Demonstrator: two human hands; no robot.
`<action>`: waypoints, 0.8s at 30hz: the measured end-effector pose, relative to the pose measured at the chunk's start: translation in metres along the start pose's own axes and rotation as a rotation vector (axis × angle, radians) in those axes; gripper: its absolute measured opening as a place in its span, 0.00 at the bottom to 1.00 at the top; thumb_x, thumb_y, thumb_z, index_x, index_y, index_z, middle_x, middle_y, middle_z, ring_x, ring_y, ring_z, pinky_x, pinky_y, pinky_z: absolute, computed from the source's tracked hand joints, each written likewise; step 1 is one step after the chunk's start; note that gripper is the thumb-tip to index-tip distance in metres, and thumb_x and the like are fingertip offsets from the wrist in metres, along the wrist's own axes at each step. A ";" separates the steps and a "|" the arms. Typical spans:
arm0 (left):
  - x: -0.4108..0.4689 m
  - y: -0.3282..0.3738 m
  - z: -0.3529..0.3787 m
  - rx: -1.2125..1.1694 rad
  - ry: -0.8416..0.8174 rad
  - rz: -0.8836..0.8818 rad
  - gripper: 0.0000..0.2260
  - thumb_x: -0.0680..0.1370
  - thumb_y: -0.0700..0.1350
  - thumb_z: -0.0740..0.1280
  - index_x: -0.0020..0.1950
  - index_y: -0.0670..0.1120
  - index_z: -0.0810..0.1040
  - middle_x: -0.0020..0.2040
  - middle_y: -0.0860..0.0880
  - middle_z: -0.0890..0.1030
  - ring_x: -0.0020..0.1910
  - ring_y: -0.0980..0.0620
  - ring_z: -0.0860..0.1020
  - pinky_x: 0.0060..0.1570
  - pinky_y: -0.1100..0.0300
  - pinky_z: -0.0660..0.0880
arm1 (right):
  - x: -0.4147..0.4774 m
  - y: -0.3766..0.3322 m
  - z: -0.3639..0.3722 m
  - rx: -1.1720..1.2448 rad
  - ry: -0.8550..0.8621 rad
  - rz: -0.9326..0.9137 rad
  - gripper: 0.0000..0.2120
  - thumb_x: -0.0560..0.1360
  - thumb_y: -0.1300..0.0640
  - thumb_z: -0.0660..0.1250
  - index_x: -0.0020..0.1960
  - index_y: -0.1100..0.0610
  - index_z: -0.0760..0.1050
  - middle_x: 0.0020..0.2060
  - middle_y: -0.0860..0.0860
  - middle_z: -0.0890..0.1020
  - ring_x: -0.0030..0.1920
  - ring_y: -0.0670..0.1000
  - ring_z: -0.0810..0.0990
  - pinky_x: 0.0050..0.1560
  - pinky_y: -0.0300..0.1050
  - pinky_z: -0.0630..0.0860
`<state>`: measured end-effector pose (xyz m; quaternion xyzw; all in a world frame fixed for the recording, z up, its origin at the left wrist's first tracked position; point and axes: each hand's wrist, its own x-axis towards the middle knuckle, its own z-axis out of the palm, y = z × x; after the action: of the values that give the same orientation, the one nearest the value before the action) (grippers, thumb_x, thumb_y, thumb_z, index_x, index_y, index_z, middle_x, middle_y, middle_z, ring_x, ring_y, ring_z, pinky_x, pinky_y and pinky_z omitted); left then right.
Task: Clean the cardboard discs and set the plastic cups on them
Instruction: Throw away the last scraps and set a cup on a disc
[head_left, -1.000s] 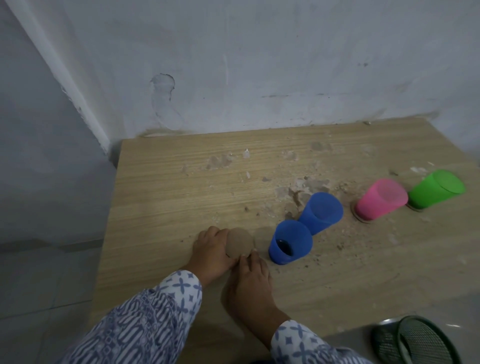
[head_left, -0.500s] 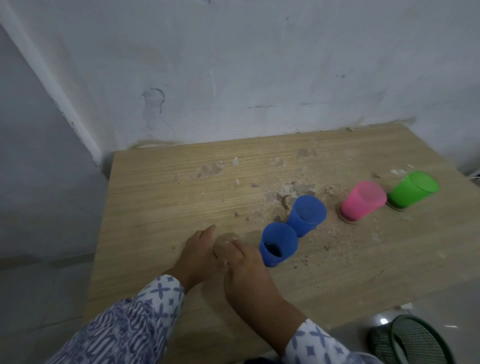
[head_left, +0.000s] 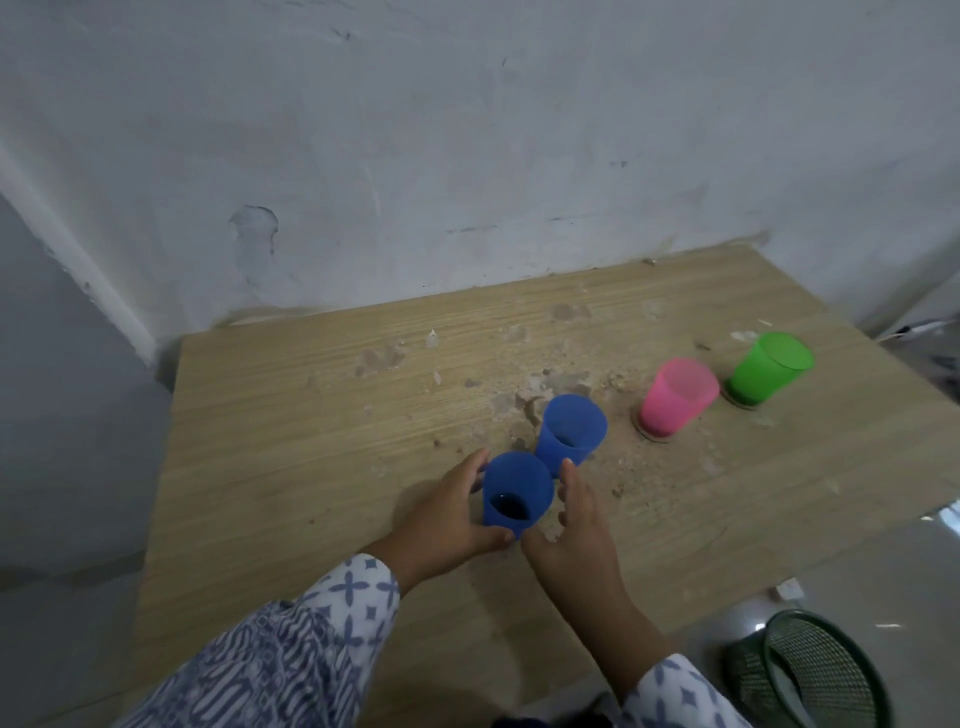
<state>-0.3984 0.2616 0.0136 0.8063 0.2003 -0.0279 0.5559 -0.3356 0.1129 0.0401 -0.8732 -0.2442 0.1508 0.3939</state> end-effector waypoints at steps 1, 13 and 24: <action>0.001 0.000 0.002 -0.009 -0.003 0.000 0.46 0.69 0.50 0.76 0.78 0.53 0.49 0.76 0.54 0.58 0.74 0.54 0.61 0.68 0.58 0.63 | 0.001 0.002 0.004 0.044 -0.026 0.035 0.40 0.71 0.59 0.69 0.75 0.57 0.50 0.71 0.53 0.62 0.69 0.51 0.64 0.61 0.42 0.67; 0.002 0.002 0.004 -0.099 0.047 0.047 0.29 0.71 0.50 0.74 0.67 0.62 0.64 0.63 0.61 0.74 0.65 0.60 0.72 0.66 0.57 0.70 | 0.012 0.008 0.013 0.256 -0.041 0.059 0.34 0.72 0.60 0.69 0.73 0.51 0.57 0.57 0.41 0.71 0.51 0.40 0.73 0.51 0.36 0.72; -0.025 -0.006 -0.047 -0.163 0.192 0.068 0.33 0.66 0.59 0.74 0.69 0.59 0.67 0.64 0.60 0.76 0.64 0.57 0.74 0.65 0.47 0.71 | 0.030 -0.034 0.037 0.334 -0.181 -0.111 0.28 0.69 0.60 0.71 0.64 0.46 0.66 0.56 0.43 0.75 0.56 0.42 0.75 0.53 0.40 0.77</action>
<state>-0.4317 0.2984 0.0326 0.7636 0.2266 0.0847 0.5986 -0.3381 0.1709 0.0403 -0.7639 -0.2977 0.2450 0.5174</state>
